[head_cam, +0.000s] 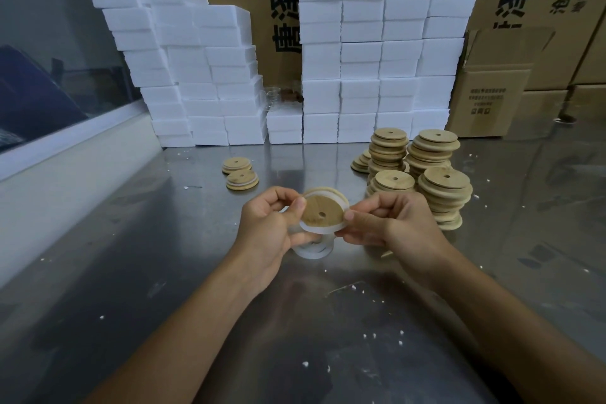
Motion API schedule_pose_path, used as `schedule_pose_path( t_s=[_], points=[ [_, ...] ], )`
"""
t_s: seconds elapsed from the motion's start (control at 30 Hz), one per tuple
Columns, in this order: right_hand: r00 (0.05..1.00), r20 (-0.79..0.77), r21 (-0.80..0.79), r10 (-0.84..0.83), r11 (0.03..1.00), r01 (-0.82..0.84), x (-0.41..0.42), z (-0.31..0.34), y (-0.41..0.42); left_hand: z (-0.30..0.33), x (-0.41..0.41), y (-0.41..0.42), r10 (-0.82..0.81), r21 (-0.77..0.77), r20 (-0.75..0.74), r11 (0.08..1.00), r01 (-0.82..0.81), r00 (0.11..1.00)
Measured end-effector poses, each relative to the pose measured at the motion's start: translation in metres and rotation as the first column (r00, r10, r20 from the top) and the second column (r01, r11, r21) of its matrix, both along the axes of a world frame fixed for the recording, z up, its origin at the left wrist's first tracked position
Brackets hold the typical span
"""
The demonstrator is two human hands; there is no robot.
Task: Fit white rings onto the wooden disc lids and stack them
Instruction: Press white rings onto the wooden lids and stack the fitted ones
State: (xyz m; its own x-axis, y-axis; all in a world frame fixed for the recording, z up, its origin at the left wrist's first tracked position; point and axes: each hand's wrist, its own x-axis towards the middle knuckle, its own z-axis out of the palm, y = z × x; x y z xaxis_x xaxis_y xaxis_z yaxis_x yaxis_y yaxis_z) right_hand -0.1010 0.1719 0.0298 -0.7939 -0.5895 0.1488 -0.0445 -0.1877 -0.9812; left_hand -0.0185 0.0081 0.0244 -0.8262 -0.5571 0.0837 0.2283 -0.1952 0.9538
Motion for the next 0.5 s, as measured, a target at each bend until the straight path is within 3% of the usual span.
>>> schedule_pose_path(
  t_s=[0.23,0.5],
  points=[
    [0.994,-0.094,0.011,-0.058,0.998,0.059,0.0035,-0.0036,-0.0068,0.0036,-0.0006,0.0014,0.035,0.078,0.006,0.996,-0.036,0.999],
    [0.999,-0.011,-0.029,-0.031,0.999,0.030,0.0013,0.0011,-0.0034,0.0065,0.0007,0.0037,0.001,0.133,-0.012,0.991,0.000,1.000]
  ],
)
